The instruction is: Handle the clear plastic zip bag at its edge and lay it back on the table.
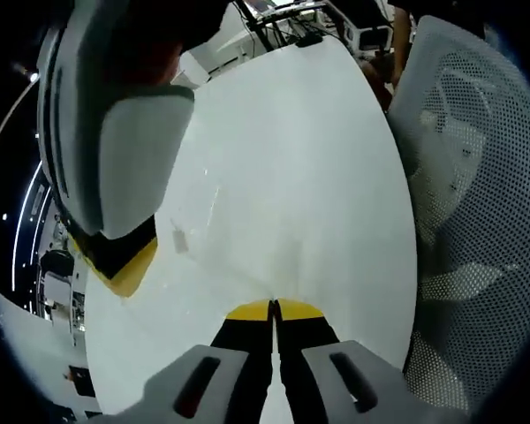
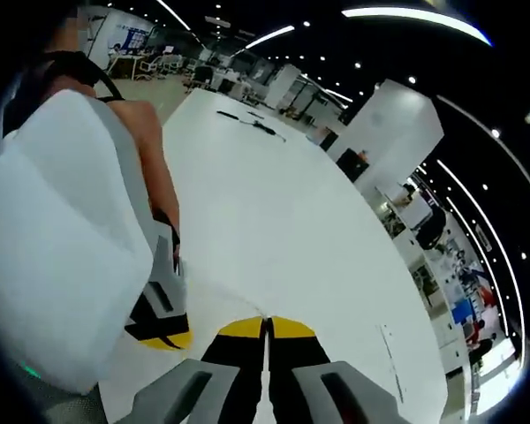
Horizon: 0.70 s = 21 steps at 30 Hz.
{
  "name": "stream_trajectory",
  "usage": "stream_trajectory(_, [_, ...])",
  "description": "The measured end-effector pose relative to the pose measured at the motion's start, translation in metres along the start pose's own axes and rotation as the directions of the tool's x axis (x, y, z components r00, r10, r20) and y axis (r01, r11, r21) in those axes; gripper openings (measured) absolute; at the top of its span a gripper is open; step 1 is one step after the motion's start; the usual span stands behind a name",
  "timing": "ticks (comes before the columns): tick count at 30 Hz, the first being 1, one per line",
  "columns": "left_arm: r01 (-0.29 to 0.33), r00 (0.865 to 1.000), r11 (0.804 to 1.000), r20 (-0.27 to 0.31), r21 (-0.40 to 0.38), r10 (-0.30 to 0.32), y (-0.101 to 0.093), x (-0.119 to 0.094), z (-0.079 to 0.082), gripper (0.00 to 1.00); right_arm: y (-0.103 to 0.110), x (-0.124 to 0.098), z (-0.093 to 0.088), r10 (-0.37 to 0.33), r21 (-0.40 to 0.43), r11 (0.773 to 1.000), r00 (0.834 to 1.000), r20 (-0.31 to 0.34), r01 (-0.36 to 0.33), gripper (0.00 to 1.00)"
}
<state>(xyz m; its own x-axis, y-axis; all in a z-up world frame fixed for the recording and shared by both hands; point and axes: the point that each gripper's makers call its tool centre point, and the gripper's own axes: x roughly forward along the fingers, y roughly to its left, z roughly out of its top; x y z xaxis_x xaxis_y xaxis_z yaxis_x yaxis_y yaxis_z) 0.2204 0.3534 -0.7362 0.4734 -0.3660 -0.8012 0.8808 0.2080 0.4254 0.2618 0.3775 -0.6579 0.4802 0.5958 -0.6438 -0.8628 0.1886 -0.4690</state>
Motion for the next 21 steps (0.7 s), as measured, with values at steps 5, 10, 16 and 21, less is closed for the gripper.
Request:
stream_trajectory(5, [0.012, 1.000, 1.000, -0.013, -0.014, -0.012, -0.010, 0.005, -0.001, 0.00, 0.009, -0.002, -0.023, 0.012, 0.045, 0.999, 0.999, -0.036, -0.010, 0.00])
stream_trajectory(10, [0.012, 1.000, 1.000, -0.001, -0.025, -0.012, -0.010, 0.004, 0.001, 0.00, 0.013, -0.003, -0.039, 0.034, 0.129, 0.991, 0.997, -0.068, -0.025, 0.00])
stream_trajectory(16, [0.003, 1.000, 1.000, 0.008, -0.020, -0.002, -0.009, 0.004, 0.002, 0.00, 0.013, -0.001, -0.044, 0.049, 0.147, 0.988, 0.996, -0.079, -0.037, 0.01])
stream_trajectory(21, [-0.001, 1.000, 1.000, 0.025, -0.006, 0.001, -0.009, 0.000, 0.005, 0.00, 0.029, 0.007, -0.056, 0.130, 0.168, 0.980, 0.983, -0.126, -0.108, 0.07])
